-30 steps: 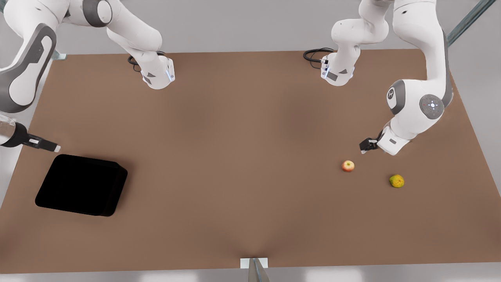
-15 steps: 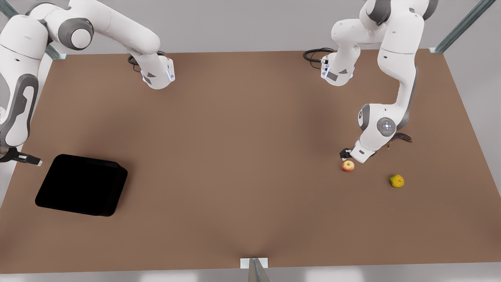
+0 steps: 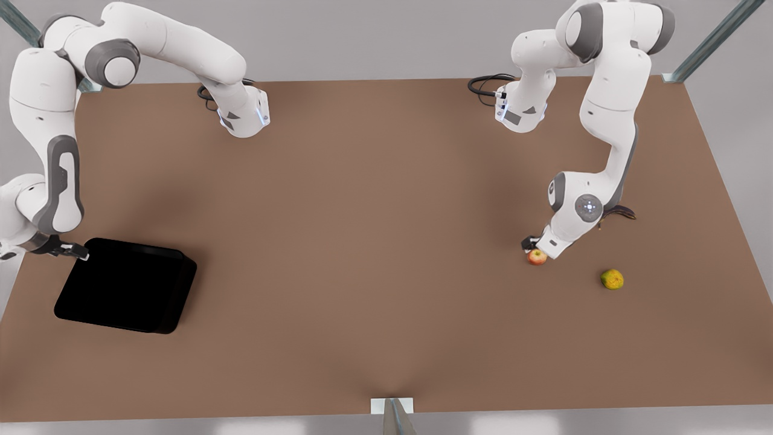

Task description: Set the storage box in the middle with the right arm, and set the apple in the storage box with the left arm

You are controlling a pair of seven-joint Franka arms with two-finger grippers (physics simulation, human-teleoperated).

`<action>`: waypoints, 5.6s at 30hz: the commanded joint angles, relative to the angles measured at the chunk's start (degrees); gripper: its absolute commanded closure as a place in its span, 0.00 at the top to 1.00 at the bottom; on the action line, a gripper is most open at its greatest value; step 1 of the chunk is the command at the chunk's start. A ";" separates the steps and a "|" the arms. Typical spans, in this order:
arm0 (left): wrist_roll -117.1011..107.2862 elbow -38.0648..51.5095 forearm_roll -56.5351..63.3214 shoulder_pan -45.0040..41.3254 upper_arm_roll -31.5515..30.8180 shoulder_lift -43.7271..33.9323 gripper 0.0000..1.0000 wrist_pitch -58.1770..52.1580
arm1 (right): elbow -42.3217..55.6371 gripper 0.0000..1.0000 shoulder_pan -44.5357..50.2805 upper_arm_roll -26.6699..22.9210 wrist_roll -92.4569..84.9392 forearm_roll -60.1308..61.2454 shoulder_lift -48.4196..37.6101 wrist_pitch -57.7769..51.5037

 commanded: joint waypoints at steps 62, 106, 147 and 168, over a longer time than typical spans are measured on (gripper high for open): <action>-0.79 3.52 -0.07 1.32 -2.46 1.43 1.00 -0.03 | 6.44 1.00 -0.41 0.45 1.76 3.21 1.77 -11.25; -0.97 2.90 -0.07 1.32 -2.73 0.64 1.00 -0.64 | -7.36 0.21 0.02 9.32 6.59 1.98 -7.02 -3.26; -0.79 2.20 0.02 1.76 -2.73 1.52 0.65 -0.38 | 4.68 1.00 24.99 30.24 51.42 0.92 -18.27 -31.81; -24.35 2.99 -0.07 -6.24 -9.76 -5.08 0.66 -6.18 | 12.16 1.00 33.60 -0.69 32.35 4.44 -33.74 -53.97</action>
